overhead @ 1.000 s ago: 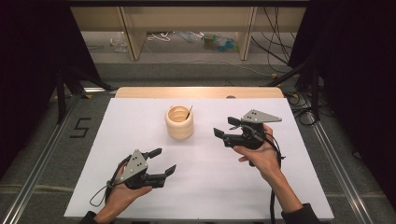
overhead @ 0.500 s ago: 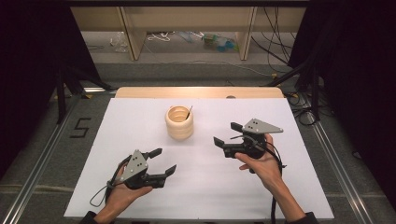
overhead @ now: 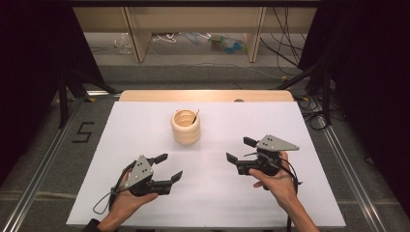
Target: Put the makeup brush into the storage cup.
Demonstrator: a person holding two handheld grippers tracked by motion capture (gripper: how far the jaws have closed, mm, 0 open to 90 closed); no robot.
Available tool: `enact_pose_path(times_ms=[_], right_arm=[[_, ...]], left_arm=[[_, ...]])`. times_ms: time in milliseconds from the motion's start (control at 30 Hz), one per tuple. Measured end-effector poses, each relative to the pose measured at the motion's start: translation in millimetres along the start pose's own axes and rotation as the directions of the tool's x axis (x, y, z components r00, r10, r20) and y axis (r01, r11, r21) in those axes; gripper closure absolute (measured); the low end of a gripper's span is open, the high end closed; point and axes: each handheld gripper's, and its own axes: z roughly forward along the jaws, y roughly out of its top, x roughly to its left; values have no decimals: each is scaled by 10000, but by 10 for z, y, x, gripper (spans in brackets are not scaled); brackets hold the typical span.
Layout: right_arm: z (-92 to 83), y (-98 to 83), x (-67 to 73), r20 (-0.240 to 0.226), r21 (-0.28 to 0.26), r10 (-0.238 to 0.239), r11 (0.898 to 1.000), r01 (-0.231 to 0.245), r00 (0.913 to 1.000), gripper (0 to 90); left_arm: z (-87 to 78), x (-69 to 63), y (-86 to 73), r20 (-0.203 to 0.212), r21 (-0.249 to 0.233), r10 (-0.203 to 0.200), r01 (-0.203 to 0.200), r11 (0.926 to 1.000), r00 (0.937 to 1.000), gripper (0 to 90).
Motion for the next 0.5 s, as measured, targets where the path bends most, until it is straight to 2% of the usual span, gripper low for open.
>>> enact_pose_path(times_ms=[133, 233, 333, 433, 500], right_arm=[[-49, -43, 26, 45, 5, -36, 10000, 35, 10000, 161], [-77, -78, 34, -141, -60, 289, 9996, -290, 9995, 161], [-91, -106, 43, -100, -167, 149, 9997, -151, 9998, 161], [-96, -139, 46, -117, -201, 225, 9995, -227, 9997, 161], [-100, -155, 55, -113, -23, 200, 9998, -200, 9997, 161]], left_arm=[[-8, 7, -2, -25, 48, 38, -37, 10000, 10000, 239], [-10, 9, -2, -38, 58, 27, -26, 10000, 10000, 239], [-11, 9, -2, -23, 64, 69, -69, 10000, 10000, 240], [-14, 12, -2, -54, 59, 73, -73, 10000, 10000, 239], [-16, 11, -3, -59, 65, 60, -59, 10000, 10000, 239]])
